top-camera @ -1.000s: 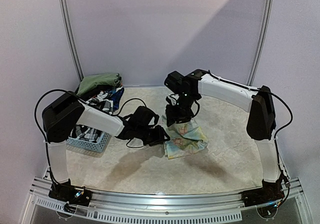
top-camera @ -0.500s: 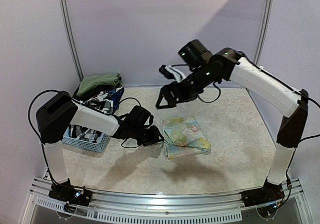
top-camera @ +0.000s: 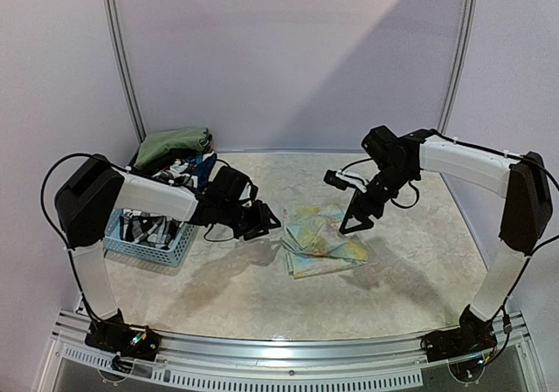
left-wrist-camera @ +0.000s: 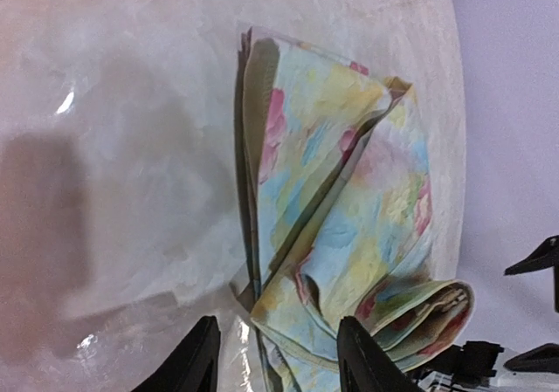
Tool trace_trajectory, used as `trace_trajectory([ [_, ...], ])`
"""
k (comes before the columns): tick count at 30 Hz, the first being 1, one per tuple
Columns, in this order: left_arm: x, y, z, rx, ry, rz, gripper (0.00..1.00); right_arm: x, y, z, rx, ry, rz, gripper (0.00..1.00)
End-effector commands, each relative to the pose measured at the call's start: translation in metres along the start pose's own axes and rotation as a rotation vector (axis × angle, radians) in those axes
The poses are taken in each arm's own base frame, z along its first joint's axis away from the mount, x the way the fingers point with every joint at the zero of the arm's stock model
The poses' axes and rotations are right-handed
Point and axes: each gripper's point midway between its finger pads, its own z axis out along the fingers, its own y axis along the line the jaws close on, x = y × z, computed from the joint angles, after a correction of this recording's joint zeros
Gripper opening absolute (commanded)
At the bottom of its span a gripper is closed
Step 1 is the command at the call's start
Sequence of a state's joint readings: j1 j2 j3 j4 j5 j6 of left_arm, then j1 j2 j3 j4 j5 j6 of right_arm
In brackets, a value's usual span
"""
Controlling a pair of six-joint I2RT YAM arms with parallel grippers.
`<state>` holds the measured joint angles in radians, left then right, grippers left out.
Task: Fold and stack the mixed laundry pile
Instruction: Adjust the square-folded skirt at the center of the board.
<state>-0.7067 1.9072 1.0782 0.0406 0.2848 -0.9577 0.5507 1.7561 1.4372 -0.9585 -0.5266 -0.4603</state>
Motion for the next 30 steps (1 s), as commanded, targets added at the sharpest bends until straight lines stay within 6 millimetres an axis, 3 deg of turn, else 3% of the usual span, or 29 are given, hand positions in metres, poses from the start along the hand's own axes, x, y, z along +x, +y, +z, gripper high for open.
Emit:
trace_trajectory([
  [1,-0.002,-0.020,0.008,0.141,0.065,-0.092,0.47,-0.007,0.004,0.014,0.018,-0.007,-0.209,0.77],
  [9,0.009,-0.020,0.018,0.193,0.116,-0.139,0.46,0.007,0.004,0.055,0.088,0.104,-0.291,0.73],
  [17,0.023,-0.013,0.024,0.203,0.165,-0.165,0.42,0.013,-0.002,0.070,0.154,0.127,-0.317,0.66],
  [22,0.030,-0.003,0.025,0.156,0.174,-0.167,0.43,0.009,-0.005,0.069,0.186,0.129,-0.304,0.64],
  [27,0.031,0.004,0.016,0.114,0.159,-0.139,0.43,0.002,-0.001,0.048,0.224,0.097,-0.318,0.66],
  [30,0.032,0.006,0.017,0.109,0.162,-0.136,0.43,0.000,-0.009,0.043,0.285,0.101,-0.325,0.70],
])
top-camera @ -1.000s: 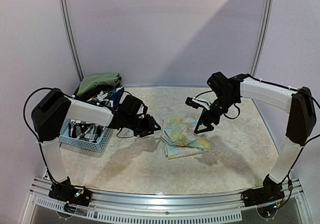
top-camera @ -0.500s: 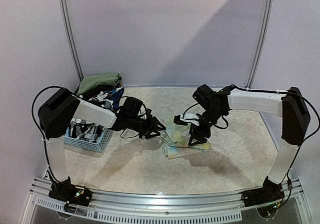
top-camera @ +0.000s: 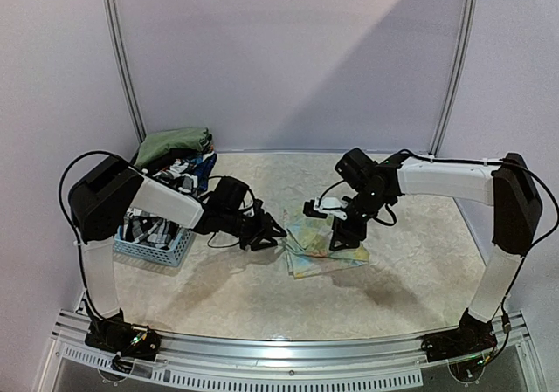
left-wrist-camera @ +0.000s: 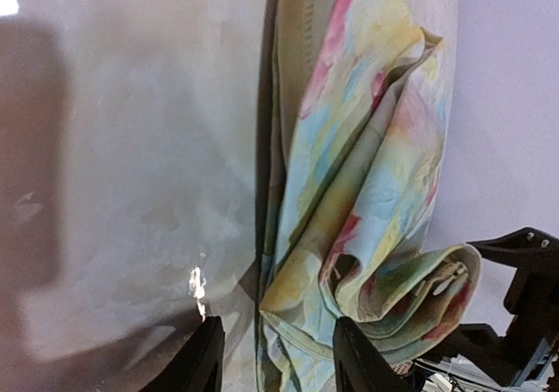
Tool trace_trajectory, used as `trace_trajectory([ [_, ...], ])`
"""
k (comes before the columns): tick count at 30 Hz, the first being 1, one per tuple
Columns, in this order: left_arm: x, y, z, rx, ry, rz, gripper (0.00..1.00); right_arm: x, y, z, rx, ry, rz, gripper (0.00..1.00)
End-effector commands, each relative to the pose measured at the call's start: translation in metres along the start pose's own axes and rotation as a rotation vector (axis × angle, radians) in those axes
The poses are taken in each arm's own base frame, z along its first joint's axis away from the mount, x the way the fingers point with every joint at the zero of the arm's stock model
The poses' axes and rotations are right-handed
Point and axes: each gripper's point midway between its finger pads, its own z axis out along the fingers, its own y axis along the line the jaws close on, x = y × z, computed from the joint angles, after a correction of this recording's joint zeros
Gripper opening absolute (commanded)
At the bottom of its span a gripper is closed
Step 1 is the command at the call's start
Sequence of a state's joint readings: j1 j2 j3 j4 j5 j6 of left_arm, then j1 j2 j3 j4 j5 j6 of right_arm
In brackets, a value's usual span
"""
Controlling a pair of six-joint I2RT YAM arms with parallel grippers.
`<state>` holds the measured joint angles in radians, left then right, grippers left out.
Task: Fold and stack the mixed laundry pile
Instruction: Adjust the square-folded skirt at the center of the board.
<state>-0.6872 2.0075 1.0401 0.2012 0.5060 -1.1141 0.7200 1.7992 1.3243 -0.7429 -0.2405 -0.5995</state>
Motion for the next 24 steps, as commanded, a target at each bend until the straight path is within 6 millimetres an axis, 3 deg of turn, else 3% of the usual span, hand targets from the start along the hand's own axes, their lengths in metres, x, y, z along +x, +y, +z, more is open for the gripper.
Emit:
trace_trajectory([
  [1,0.006,0.005,-0.002,-0.024,0.007,0.017,0.44,-0.003,-0.013,-0.015,0.105,-0.001,-0.012,0.71],
  [11,0.004,0.000,0.011,0.040,0.022,0.000,0.36,-0.004,-0.011,0.018,0.020,0.023,0.020,0.71],
  [17,0.003,0.003,0.018,0.045,0.034,-0.010,0.34,-0.009,-0.008,0.016,-0.003,0.006,0.030,0.58],
  [24,0.000,-0.001,0.018,0.061,0.021,-0.005,0.14,-0.011,-0.001,0.012,-0.032,-0.012,0.029,0.32],
])
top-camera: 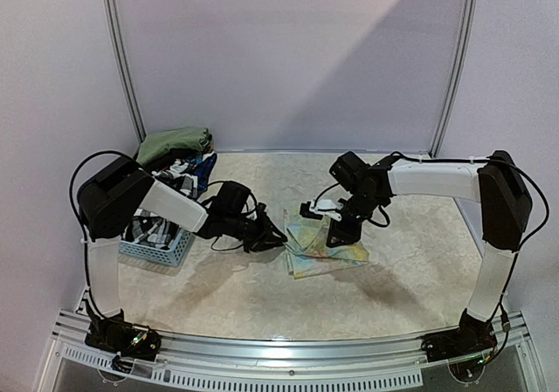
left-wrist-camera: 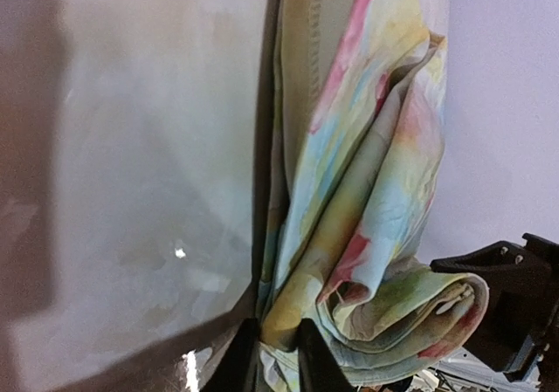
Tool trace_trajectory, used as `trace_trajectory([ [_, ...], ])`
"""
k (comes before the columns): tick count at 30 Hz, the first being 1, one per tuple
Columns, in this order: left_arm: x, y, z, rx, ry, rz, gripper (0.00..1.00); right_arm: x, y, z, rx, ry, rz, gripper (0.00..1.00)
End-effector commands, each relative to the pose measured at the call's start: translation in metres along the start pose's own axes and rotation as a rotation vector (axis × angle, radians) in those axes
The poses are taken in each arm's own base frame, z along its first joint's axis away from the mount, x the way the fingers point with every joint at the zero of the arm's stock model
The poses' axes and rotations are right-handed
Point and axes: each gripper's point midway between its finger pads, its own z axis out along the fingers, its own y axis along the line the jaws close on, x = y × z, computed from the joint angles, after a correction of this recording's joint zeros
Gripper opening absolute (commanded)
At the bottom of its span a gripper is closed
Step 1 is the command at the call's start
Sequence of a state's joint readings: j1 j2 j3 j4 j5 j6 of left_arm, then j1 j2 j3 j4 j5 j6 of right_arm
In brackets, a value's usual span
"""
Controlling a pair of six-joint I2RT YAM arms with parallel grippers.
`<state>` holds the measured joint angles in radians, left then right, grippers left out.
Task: Fold and stack the mixed laundry pile
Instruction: Adjust the square-folded skirt at the center of the board.
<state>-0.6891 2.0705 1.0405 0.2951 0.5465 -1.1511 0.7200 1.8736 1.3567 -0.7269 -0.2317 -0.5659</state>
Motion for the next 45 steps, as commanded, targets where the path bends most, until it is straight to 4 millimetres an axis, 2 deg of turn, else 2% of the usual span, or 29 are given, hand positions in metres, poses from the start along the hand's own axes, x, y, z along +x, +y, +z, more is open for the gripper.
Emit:
trace_trajectory([
  [1,-0.002,-0.007,0.003,0.019,-0.006,0.020,0.12,-0.012,0.007,-0.008,-0.030,-0.039,-0.010,0.27],
  [5,-0.005,-0.008,-0.002,-0.023,-0.016,0.054,0.02,-0.013,0.011,-0.010,-0.047,-0.053,-0.019,0.12],
  [7,-0.007,-0.010,-0.006,-0.046,-0.022,0.083,0.00,-0.014,0.013,-0.012,-0.046,-0.062,-0.023,0.01],
  [15,-0.023,-0.033,-0.018,-0.124,-0.034,0.214,0.00,-0.014,0.022,-0.035,0.004,-0.122,-0.117,0.00],
  [23,-0.058,-0.054,-0.019,-0.120,-0.078,0.252,0.00,-0.019,0.020,-0.044,0.139,-0.140,-0.199,0.00],
  [27,-0.078,-0.058,-0.014,-0.107,-0.092,0.258,0.00,-0.024,0.025,-0.032,0.224,-0.111,-0.251,0.00],
  [34,-0.104,-0.039,-0.004,-0.127,-0.101,0.218,0.00,-0.029,0.032,0.002,0.392,0.001,-0.304,0.00],
  [41,-0.117,-0.029,-0.005,-0.131,-0.127,0.212,0.00,-0.029,0.044,0.033,0.364,0.055,-0.321,0.00],
  [45,-0.123,-0.032,-0.002,-0.110,-0.132,0.216,0.00,-0.039,0.047,0.037,0.383,0.061,-0.328,0.00],
])
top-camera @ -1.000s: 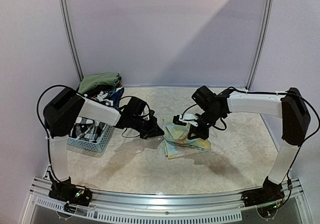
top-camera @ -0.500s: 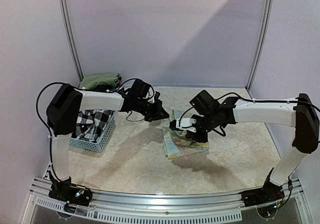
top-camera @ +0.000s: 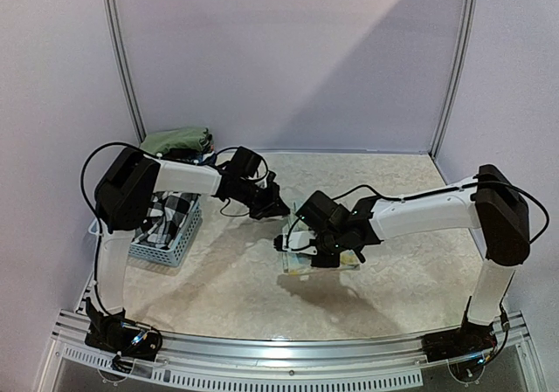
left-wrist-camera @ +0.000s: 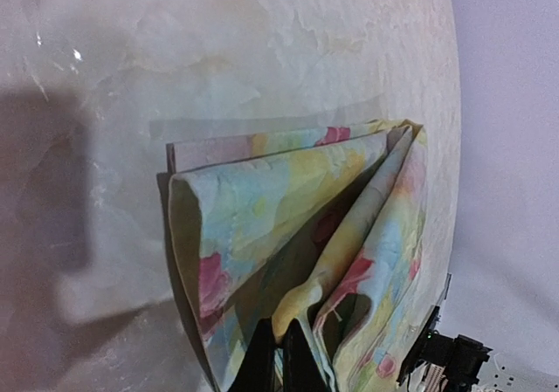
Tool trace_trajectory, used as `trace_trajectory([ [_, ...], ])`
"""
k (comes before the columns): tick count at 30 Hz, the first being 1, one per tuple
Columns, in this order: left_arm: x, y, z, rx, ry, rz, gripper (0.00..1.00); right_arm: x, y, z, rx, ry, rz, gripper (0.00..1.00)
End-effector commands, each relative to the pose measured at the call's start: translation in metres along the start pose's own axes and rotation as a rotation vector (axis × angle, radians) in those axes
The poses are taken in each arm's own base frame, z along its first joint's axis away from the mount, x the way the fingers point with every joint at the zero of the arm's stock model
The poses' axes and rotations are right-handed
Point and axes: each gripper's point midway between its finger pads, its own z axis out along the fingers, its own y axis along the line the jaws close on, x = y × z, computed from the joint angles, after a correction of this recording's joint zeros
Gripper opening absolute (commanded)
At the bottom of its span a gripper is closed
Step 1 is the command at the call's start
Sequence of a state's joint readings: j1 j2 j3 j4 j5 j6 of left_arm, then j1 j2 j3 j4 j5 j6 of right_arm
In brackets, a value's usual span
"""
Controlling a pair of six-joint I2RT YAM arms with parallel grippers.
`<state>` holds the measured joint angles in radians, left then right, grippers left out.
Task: Fold and stack the mixed laundry pile
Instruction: Adjust the square-folded skirt at the center of the board.
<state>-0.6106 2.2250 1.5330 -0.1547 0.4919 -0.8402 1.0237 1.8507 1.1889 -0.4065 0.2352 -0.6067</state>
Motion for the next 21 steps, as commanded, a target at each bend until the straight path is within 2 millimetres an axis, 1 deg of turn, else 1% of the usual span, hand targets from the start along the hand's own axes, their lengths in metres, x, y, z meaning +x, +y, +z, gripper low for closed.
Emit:
trace_trajectory([
  [1,-0.036,0.008,-0.004,0.005,-0.088,0.008,0.00,-0.014,0.008,0.001,0.009,0.018,-0.016,0.00],
  [4,-0.041,0.004,-0.006,0.013,-0.102,0.012,0.00,-0.023,0.006,-0.003,0.030,0.026,-0.027,0.01],
  [8,-0.044,0.003,-0.009,0.012,-0.112,0.009,0.00,-0.032,0.015,-0.005,0.016,0.023,-0.041,0.03],
  [11,-0.044,0.006,-0.012,0.005,-0.116,0.004,0.00,-0.035,0.027,-0.002,-0.006,0.031,-0.053,0.03],
  [13,-0.043,0.008,-0.012,0.001,-0.116,0.003,0.00,-0.037,0.031,0.002,-0.010,0.037,-0.065,0.03],
  [14,-0.043,0.010,-0.012,-0.002,-0.116,0.002,0.00,-0.038,0.035,0.006,-0.018,0.045,-0.071,0.05],
  [15,-0.044,0.012,-0.011,-0.005,-0.116,0.000,0.00,-0.040,0.036,0.008,-0.025,0.046,-0.071,0.08],
  [17,-0.046,0.014,-0.011,-0.011,-0.122,0.005,0.00,-0.049,0.043,0.011,-0.064,0.033,-0.067,0.20],
  [18,-0.049,0.014,-0.011,-0.015,-0.132,0.015,0.00,-0.054,0.049,0.013,-0.104,0.028,-0.067,0.24],
  [20,-0.058,0.016,-0.014,-0.028,-0.154,0.024,0.00,-0.067,0.052,0.011,-0.156,0.010,-0.038,0.30],
  [21,-0.063,0.014,-0.016,-0.030,-0.169,0.033,0.03,-0.071,0.054,0.009,-0.180,0.004,-0.022,0.34],
])
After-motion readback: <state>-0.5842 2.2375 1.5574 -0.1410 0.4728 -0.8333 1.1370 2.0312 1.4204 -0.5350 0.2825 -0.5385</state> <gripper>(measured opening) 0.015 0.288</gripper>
